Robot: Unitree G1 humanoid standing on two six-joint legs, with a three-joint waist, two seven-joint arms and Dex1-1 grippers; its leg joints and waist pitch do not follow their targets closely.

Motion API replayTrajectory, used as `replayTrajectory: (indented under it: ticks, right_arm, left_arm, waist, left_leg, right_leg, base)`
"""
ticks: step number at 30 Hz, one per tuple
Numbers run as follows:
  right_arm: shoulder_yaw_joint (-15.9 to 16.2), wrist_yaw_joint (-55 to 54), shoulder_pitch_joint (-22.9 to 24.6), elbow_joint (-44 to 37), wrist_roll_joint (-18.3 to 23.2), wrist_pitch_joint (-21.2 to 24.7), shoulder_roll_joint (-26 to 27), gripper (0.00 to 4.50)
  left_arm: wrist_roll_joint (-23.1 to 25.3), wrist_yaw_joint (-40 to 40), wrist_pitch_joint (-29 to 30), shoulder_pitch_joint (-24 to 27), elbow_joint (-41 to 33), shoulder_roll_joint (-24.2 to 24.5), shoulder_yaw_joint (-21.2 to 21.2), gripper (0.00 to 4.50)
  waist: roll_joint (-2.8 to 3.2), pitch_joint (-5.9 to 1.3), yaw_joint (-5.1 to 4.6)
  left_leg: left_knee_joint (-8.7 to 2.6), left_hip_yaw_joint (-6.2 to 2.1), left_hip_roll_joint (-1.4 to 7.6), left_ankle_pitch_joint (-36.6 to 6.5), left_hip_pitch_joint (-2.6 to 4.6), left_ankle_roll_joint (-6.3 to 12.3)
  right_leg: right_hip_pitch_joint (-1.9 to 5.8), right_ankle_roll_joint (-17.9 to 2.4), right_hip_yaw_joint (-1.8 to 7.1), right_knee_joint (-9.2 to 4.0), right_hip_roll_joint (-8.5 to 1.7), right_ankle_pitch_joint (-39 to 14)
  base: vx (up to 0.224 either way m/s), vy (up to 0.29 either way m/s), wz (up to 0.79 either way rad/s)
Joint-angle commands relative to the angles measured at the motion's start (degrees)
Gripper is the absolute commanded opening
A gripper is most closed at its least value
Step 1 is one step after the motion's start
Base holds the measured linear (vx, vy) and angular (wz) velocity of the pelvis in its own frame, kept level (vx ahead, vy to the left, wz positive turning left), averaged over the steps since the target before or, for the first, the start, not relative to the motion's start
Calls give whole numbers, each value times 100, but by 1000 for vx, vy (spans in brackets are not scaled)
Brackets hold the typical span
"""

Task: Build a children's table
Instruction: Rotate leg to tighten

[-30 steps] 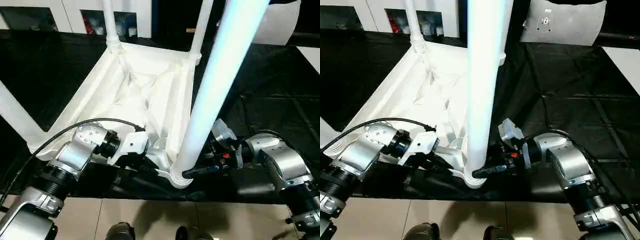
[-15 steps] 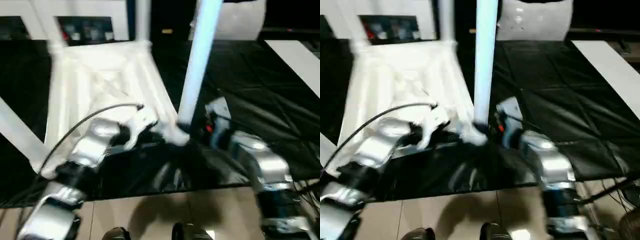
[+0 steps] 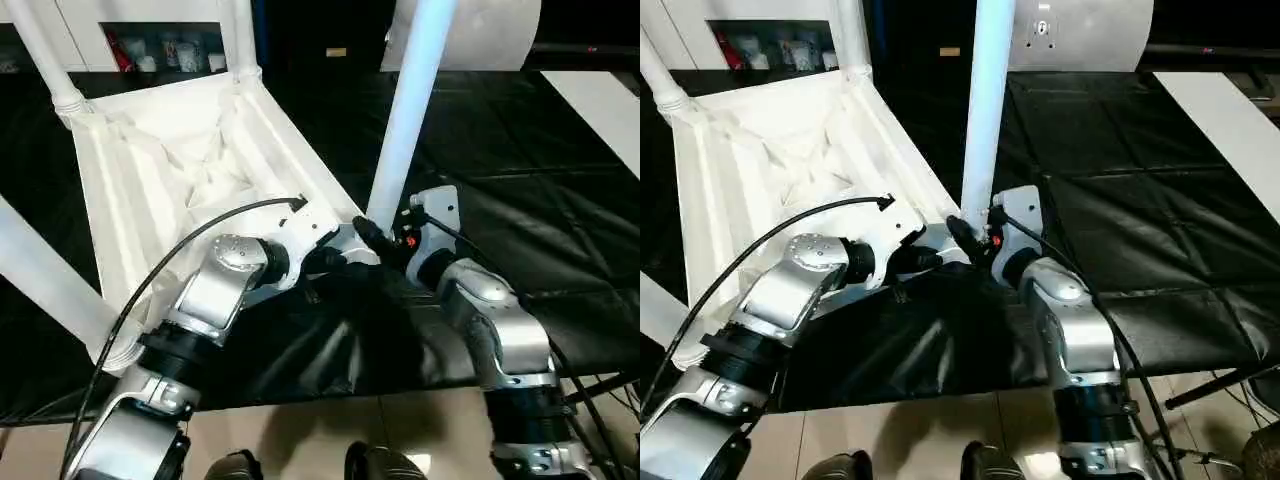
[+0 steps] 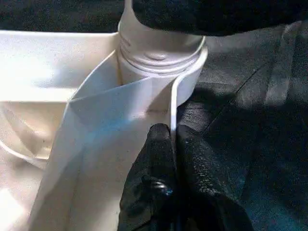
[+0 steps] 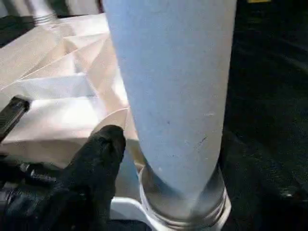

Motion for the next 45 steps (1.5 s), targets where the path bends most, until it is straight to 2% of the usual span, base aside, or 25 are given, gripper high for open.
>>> replayTrajectory:
  ticks: [1,3,4,6,9,10,13,15,17,21,22,24,25,26,31,37,39,41,45]
  right_arm:
    - [413,767,152,19,261,-47,-151,354]
    - [440,1523,143,69,332,-272,-676,368]
    - [463,1748,139,95,349,-342,-824,388]
    - [495,2241,108,154,424,-430,-1095,397]
    - [565,2918,40,231,545,-547,-1445,416]
    - [630,3194,11,271,586,-607,-1581,424]
    - [886,4089,-29,347,666,-903,-1990,424]
    - [979,4453,-47,365,728,-978,-2135,424]
    - [1040,4783,-96,442,761,-1065,-2229,424]
    - [1096,5265,-249,650,872,-1066,-2304,424]
    - [1135,5427,-319,763,884,-1177,-2297,408]
    - [1166,5509,-369,837,925,-1161,-2300,408]
    - [1196,5576,-412,889,965,-1128,-2302,386]
    - [1226,5645,-449,929,1004,-1102,-2303,386]
    - [1349,5976,-546,1031,1028,-1010,-2271,343]
    - [1440,6129,-624,1119,1041,-983,-2248,287]
    - [1461,6160,-646,1149,1052,-977,-2257,287]
    - [1484,6226,-681,1201,1057,-954,-2262,253]
    - [1501,6283,-689,1190,1091,-858,-2274,223]
  left_arm:
    - [-200,-400,-346,183,-41,49,-173,0]
    - [-292,-928,-830,283,-10,356,-217,0]
    - [-323,-1095,-1019,308,-7,449,-248,0]
    - [-419,-1506,-1219,375,-56,650,-324,0]
    - [-505,-2061,-1417,458,-117,947,-473,0]
    - [-527,-2281,-1536,482,-107,1060,-531,0]
    - [-702,-2904,-1715,541,-119,1296,-608,0]
    - [-769,-3171,-1805,551,-117,1393,-639,0]
    - [-788,-3421,-1914,548,-98,1504,-684,0]
    - [-742,-3696,-2184,487,-11,1662,-813,0]
    - [-670,-3717,-2336,457,24,1702,-882,0]
    - [-668,-3745,-2363,449,40,1706,-894,0]
    - [-668,-3768,-2381,447,45,1699,-905,0]
    - [-672,-3798,-2394,447,50,1690,-911,0]
    - [-666,-3877,-2475,430,97,1658,-943,0]
    - [-669,-3871,-2548,394,162,1659,-970,0]
    - [-660,-3876,-2564,386,178,1662,-971,0]
    - [-648,-3884,-2592,375,221,1664,-964,0]
    - [-648,-3884,-2602,356,267,1664,-963,0]
  waist:
    - [-8,-359,35]
    - [-3,-342,37]
    - [-14,-336,47]
    - [-5,-336,50]
    - [5,-355,69]
    - [5,-365,104]
    - [10,-365,137]
    - [-14,-356,180]
    - [-7,-364,215]
    - [-19,-346,259]
    - [-18,-339,262]
    - [-38,-334,258]
    - [-39,-341,265]
    - [-32,-347,273]
    - [-37,-375,275]
    - [-35,-368,307]
    - [-30,-376,323]
    - [-27,-384,348]
    - [-39,-379,372]
  left_leg:
    - [-296,-74,293,-464,12,606]
    - [-299,-63,293,-584,24,624]
    - [-302,-74,287,-681,10,626]
    - [-297,-67,298,-697,28,616]
    - [-286,-59,317,-553,48,676]
    - [-276,-54,334,-433,63,743]
    - [-264,-46,330,-384,74,824]
    - [-256,-36,351,-320,60,875]
    - [-247,-33,359,-375,67,877]
    - [-259,-36,367,-631,67,723]
    - [-266,-38,366,-683,65,673]
    - [-269,-36,362,-747,62,629]
    - [-268,-38,357,-746,69,609]
    - [-265,-38,363,-704,72,606]
    - [-243,-38,351,-462,53,706]
    - [-247,-34,357,-545,60,666]
    - [-244,-33,361,-491,68,669]
    - [-235,-27,363,-437,73,701]
    - [-240,-27,363,-511,73,674]
  right_leg:
    - [371,-1356,278,-286,-464,-427]
    - [352,-1343,279,-309,-461,-608]
    - [362,-1268,274,-330,-473,-899]
    - [344,-1269,279,-337,-477,-1011]
    - [335,-1384,282,-287,-460,-692]
    - [325,-1471,282,-257,-470,-458]
    - [316,-1554,269,-224,-458,-317]
    - [329,-1605,274,-205,-468,-232]
    - [315,-1613,261,-199,-464,-329]
    - [304,-1562,270,-237,-490,-828]
    - [295,-1533,271,-247,-488,-941]
    - [294,-1489,275,-260,-491,-1055]
    - [298,-1478,275,-264,-494,-1114]
    - [295,-1471,277,-256,-492,-1069]
    - [309,-1551,261,-206,-476,-689]
    - [302,-1533,265,-226,-484,-847]
    - [302,-1543,266,-217,-484,-779]
    - [297,-1579,263,-198,-472,-640]
    - [297,-1567,266,-211,-483,-765]
  base:
    - [0,0,0]
    - [0,0,0]
    - [0,0,0]
    - [0,0,0]
    - [0,0,0]
    - [0,0,0]
    - [0,0,0]
    - [0,0,0]
    - [0,0,0]
    - [0,0,0]
    - [0,0,0]
    - [0,0,0]
    - [0,0,0]
    - [0,0,0]
    - [0,0,0]
    - [0,0,0]
    - [0,0,0]
    - [0,0,0]
    - [0,0,0]
